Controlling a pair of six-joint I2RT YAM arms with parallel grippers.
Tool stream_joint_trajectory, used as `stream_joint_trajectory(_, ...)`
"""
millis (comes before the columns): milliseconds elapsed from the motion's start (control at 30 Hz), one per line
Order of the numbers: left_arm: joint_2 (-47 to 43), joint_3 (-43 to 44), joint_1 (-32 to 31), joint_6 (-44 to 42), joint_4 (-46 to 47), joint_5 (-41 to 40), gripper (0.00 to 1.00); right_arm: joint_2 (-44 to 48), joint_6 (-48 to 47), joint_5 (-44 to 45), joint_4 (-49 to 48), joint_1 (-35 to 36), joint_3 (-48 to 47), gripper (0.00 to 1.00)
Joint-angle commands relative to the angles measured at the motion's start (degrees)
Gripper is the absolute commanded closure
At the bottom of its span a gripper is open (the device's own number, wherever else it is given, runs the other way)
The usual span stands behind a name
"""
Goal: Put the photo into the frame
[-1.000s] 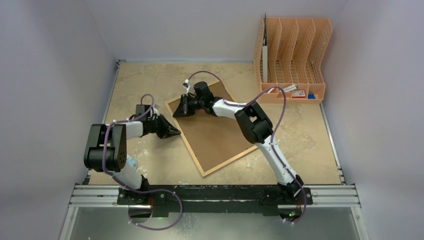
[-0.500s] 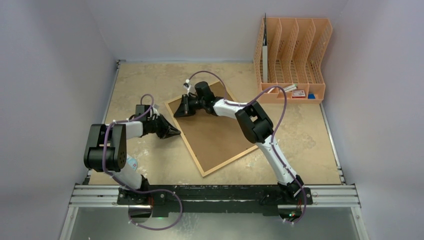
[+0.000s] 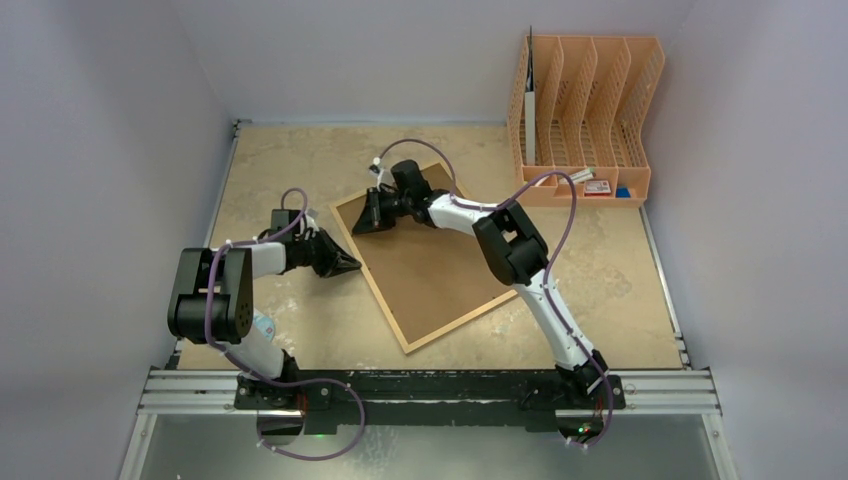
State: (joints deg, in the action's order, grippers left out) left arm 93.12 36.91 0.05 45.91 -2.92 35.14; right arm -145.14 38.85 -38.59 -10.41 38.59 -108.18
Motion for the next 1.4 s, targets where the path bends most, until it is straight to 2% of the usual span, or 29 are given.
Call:
stream_joint_trajectory(0, 2.1, -1.3, 1.5, -3.9, -8.5, -10.6, 0.96, -3.0, -5.4, 8.3, 9.1, -0.6, 0.0, 0.86)
stream_joint_trajectory(133, 0.8, 1.6, 1.8, -5.2, -10.3, -11.0, 0.95, 0.1, -4.0, 7.9, 8.5, -0.8, 1.5, 0.84)
stream_joint_trajectory(333, -1.2, 12.1, 1.9, -10.1, -14.6, -12.6, 0.86, 12.9, -3.1, 14.2, 7.9, -2.8, 5.0, 0.81)
stream_joint_trajectory(500, -0.1, 22.5, 1.9, -11.3, -14.0, -12.8, 0.71, 29.4, -1.4, 22.9, 4.8, -5.4, 19.8, 0.79)
stream_joint_trajectory(667, 3.2, 29.9, 1.9, -14.1, -11.4, -11.0, 0.62, 42.7, -1.7, 33.1, 11.1, -7.5, 32.3, 0.74)
stream_joint_trajectory(800, 6.7, 34.3, 1.4, -15.3, -8.8, -11.8, 0.57, 50.1, 0.2, 40.3, 19.8, -10.3, 39.8, 0.54)
stream_joint_trajectory(1033, 18.9, 45.7, -2.5, -26.3, -10.7, -13.8, 0.52, 59.9, 2.0, 40.8, 29.7, -15.9, 51.7, 0.28)
stream_joint_trajectory(1200, 26.4, 51.5, -3.5, -32.0, -12.3, -15.8, 0.43, 63.7, 2.3, 39.4, 31.9, -18.5, 58.1, 0.15)
stream_joint_trajectory(1367, 30.0, 53.9, -3.5, -36.0, -14.1, -18.0, 0.36, 63.9, 2.0, 36.4, 31.8, -20.0, 61.8, 0.12)
